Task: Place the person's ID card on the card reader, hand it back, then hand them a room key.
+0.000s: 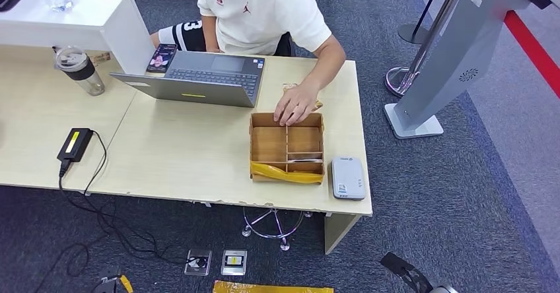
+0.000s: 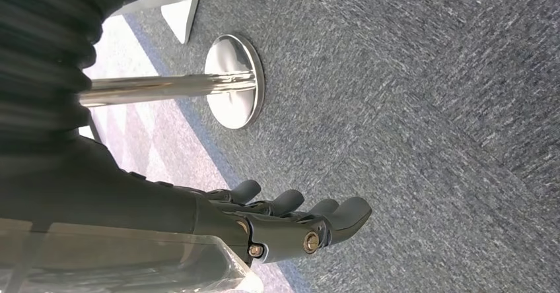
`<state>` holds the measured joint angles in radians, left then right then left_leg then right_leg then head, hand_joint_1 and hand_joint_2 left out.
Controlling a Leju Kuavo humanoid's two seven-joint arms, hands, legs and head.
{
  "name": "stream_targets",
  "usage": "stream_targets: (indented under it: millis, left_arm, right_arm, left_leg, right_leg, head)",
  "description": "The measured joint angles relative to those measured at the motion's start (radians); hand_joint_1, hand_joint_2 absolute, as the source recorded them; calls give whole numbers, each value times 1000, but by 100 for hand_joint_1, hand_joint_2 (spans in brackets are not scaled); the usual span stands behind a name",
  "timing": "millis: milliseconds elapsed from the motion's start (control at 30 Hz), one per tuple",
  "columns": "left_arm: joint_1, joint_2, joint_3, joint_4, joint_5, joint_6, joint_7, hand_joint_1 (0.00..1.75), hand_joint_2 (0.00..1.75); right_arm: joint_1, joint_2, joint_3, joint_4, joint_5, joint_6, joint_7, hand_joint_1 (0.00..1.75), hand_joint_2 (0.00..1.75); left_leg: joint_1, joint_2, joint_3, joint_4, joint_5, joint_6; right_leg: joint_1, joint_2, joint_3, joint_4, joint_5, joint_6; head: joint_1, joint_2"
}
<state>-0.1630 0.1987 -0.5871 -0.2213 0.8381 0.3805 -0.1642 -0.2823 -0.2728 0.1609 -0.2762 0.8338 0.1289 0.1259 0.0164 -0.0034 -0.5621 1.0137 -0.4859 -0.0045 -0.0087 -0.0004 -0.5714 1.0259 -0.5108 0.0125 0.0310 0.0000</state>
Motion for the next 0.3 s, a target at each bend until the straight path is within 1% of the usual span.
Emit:
stream_targets:
  millis: [300]
  left_arm:
    - [0, 0, 0, 0, 3, 4, 11, 0, 175]
  right_arm:
    - [-2, 0, 1, 0, 12, 8, 0, 0, 175]
  left_leg:
    - [0, 0, 0, 0, 0, 0]
  right_leg:
    - [0, 0, 0, 0, 0, 0]
  head:
    - [0, 0]
